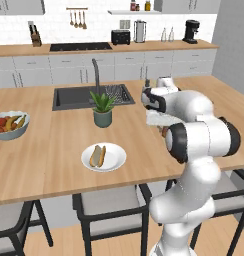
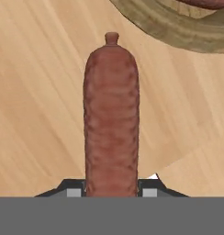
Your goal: Place one bun and one sausage from the bowl on each plate.
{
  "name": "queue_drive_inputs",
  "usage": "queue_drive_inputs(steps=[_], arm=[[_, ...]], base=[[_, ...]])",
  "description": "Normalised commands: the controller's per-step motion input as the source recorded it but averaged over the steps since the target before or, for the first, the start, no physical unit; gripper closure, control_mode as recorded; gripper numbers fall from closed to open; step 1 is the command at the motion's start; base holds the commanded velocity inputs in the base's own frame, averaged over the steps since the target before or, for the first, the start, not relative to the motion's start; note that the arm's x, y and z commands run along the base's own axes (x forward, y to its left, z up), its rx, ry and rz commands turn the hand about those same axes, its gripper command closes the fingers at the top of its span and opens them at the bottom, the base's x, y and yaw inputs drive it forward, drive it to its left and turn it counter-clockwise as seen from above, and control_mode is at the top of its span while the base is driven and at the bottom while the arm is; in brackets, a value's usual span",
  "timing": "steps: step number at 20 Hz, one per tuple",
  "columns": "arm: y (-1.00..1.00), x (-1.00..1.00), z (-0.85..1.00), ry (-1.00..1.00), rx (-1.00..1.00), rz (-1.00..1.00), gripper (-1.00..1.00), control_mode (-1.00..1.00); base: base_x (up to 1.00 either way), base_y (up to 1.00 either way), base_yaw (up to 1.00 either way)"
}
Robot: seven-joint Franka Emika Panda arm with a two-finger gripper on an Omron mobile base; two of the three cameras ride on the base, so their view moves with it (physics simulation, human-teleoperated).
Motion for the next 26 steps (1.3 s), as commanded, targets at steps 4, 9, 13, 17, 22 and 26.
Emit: queue_drive_inputs(steps=[4,9,13,17,22,26], arm=[[1.0,-0.47,0.0,0.0,-0.06,0.11,1.0,-1.0],[1.0,-0.08,0.0,0.0,-0.04,0.09,1.0,-1.0],[1.0,0.0,0.0,0.0,0.0,0.06,1.0,-1.0],[0.78,0.0,-0.14,0.0,0.0,0.07,1.0,-1.0],[0.44,0.17,-0.33,0.0,0.07,0.05,1.0,-1.0],[0.05,0.39,-0.42,0.0,0.11,0.01,1.0,-1.0]], base=[[0.0,0.0,0.0],[0.0,0.0,0.0],[0.0,0.0,0.0],[0.0,0.0,0.0],[0.0,0.0,0.0],[0.0,0.0,0.0]])
